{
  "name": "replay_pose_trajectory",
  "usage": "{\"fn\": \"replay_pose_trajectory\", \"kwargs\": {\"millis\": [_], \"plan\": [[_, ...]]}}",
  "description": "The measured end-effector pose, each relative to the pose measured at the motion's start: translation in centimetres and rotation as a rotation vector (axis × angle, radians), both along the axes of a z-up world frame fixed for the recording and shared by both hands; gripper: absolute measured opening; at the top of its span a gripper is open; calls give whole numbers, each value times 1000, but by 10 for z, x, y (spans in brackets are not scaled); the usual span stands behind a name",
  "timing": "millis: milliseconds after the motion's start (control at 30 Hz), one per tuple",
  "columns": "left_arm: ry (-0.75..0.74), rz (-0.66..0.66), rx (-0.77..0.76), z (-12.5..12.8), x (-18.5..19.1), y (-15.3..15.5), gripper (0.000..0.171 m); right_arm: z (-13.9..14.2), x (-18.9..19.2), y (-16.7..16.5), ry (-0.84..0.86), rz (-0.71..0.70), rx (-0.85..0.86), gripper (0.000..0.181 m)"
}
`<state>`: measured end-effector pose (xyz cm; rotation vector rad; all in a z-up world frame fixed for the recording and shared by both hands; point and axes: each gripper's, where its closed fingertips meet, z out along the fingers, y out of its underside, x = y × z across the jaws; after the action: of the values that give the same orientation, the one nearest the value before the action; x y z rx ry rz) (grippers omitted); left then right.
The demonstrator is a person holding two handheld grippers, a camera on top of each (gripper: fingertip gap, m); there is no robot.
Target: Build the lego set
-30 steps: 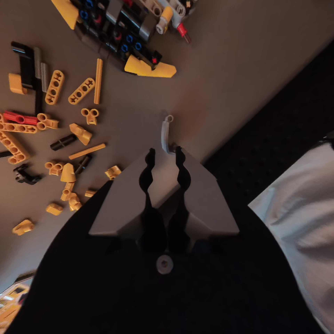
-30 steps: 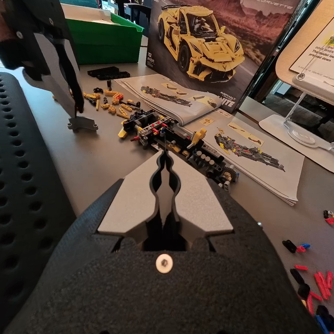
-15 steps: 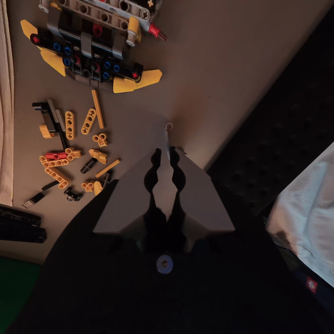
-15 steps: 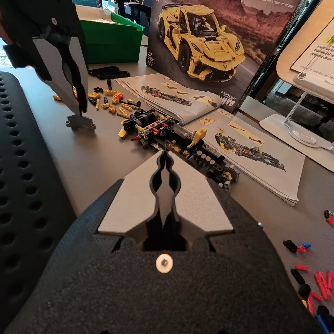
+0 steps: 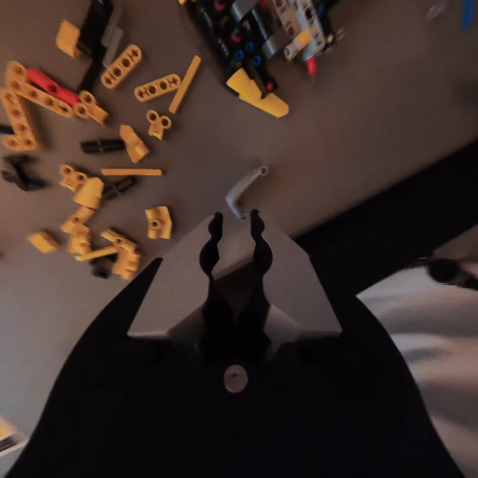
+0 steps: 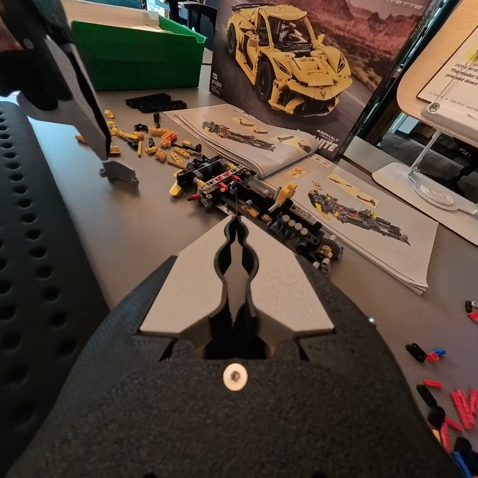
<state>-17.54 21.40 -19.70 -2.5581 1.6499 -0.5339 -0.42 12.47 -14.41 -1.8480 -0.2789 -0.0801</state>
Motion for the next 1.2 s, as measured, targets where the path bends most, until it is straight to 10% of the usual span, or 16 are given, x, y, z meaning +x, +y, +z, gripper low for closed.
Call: {"fn": "replay_pose_trajectory", "kwargs": {"millis": [200, 500, 833, 1200], "plan": [[-60, 188, -71, 2, -1, -16, 25, 0, -1, 0, 4, 6, 1, 0], [30, 94, 113, -9, -3, 4, 23, 0, -2, 0, 1, 6, -1, 0], [-291, -372, 148, 41, 28, -29, 24, 2, -6, 0, -39, 19, 11, 0], [-677, -42, -283, 66, 63, -49, 24, 9, -40, 6, -920, -114, 108, 0]]}}
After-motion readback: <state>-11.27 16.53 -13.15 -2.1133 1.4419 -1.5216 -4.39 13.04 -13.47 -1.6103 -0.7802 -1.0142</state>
